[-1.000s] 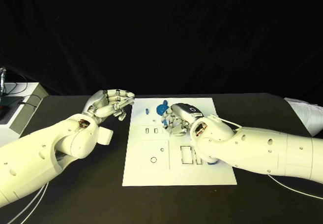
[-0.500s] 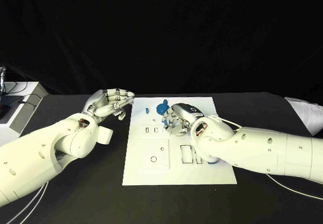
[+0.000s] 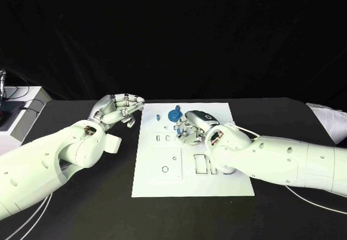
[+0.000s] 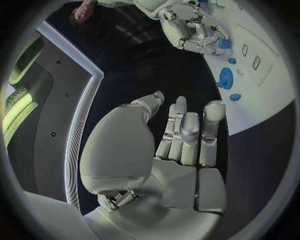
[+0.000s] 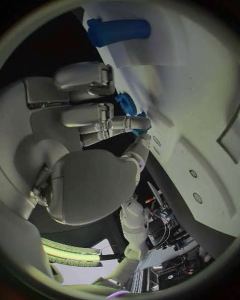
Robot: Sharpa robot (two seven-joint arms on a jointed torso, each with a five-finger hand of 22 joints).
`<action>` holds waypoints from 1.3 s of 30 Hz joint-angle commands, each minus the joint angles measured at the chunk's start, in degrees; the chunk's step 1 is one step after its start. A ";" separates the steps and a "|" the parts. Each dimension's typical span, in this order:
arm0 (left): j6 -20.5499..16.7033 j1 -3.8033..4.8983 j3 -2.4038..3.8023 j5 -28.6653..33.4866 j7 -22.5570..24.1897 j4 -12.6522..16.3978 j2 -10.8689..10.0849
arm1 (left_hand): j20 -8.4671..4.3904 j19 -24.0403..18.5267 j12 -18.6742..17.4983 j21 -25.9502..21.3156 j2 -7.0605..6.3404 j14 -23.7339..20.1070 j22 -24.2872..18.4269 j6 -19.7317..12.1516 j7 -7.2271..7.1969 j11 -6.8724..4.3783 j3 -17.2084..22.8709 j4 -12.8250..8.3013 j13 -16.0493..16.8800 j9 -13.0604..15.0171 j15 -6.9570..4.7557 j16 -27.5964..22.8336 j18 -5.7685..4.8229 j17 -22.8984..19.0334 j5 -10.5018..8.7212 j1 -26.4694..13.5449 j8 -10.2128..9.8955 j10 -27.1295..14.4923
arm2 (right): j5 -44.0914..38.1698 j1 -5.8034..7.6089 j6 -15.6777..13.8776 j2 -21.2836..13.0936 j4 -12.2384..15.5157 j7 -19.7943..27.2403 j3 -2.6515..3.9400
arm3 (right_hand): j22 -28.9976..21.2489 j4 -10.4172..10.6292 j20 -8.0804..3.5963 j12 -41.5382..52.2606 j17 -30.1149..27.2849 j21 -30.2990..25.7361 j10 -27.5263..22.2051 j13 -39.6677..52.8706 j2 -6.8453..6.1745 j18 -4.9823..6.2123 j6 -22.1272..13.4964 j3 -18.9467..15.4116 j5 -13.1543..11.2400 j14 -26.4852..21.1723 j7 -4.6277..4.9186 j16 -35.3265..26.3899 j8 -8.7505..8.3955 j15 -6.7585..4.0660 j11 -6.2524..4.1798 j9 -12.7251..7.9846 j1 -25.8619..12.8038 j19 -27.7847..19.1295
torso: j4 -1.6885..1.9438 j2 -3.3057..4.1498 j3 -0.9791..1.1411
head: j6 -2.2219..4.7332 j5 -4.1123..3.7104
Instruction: Assemble the parts on the task board
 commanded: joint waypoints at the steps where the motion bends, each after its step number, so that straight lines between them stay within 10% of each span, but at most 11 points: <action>1: 0.40 0.01 0.04 0.14 0.30 0.02 0.15 | 0.00 0.33 0.29 0.21 0.10 0.37 0.06 -0.40 -0.01 -0.09 0.17 -0.13 0.09 -0.05 0.03 0.16 0.43 0.05 -0.01 0.32 -0.03 -0.36 | -0.02 -0.13 0.40 0.11 -0.08 0.68 -0.01 | 12.16 0.00 -0.33 0.34 10.47 -0.37 0.41 0.23 -0.38 0.31 -0.10 -0.22 -0.23 5.00 -0.05 -0.36 -0.09 -0.35 -0.08 0.05 -0.17 3.96 | 0.00 0.02 -0.02 | -0.10 0.02; 39: 0.45 0.01 0.04 0.09 0.30 -0.20 0.23 | 0.00 0.33 0.29 0.21 0.10 0.37 0.06 -0.40 -0.01 -0.09 0.17 -0.13 0.09 -0.05 0.03 0.16 0.43 0.05 -0.01 0.32 -0.03 -0.36 | -0.61 -0.55 2.16 0.43 -0.94 0.58 -0.12 | 11.68 -0.30 -0.43 1.70 9.95 -1.19 -0.05 2.27 -1.10 0.50 -0.94 -1.09 -1.04 4.89 0.12 -0.54 -0.87 -0.36 0.00 -0.24 -0.30 3.59 | -0.04 -0.07 -0.02 | -0.68 0.09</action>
